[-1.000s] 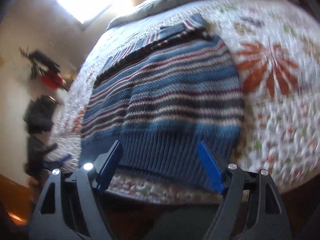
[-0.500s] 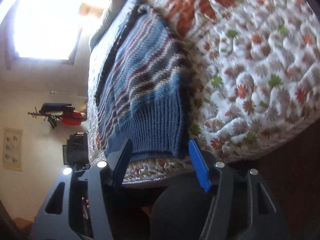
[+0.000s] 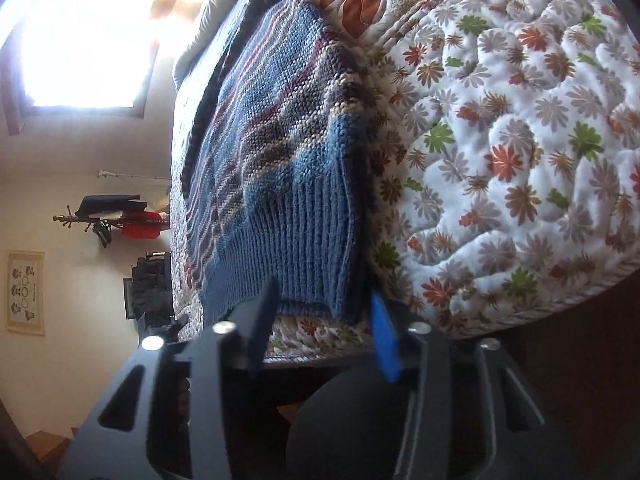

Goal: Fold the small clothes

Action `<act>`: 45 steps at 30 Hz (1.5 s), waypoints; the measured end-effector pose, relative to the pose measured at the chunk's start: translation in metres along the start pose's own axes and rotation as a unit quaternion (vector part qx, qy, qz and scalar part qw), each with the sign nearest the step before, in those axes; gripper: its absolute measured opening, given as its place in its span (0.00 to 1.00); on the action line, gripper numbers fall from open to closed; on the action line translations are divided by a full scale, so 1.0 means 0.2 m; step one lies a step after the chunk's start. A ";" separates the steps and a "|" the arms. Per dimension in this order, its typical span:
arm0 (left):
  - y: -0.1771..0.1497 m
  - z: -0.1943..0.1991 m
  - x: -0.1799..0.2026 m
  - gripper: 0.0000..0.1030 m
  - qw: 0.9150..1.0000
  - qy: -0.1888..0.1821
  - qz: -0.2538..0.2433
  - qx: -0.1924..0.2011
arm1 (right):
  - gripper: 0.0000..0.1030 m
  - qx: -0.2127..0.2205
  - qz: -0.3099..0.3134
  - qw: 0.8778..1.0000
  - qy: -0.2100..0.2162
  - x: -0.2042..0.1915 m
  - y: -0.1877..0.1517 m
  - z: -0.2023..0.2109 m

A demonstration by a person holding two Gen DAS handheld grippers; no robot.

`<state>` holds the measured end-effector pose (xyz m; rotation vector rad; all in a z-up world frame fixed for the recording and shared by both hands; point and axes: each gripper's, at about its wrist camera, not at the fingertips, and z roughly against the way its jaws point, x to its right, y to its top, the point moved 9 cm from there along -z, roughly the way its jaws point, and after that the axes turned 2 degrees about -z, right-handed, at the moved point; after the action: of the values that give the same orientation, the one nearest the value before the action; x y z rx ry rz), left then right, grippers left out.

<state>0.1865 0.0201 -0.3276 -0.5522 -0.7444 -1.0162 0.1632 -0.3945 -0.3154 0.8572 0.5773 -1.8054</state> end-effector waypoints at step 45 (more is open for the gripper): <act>1.12 0.39 0.97 0.08 0.978 -0.075 -0.109 0.158 | 0.07 0.100 0.182 0.978 0.011 -1.19 1.26 0.00</act>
<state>0.4283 0.0653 -0.1445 -0.2762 -1.0970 -1.0393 0.4533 -0.3479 -0.1308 1.0464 0.2325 -1.5342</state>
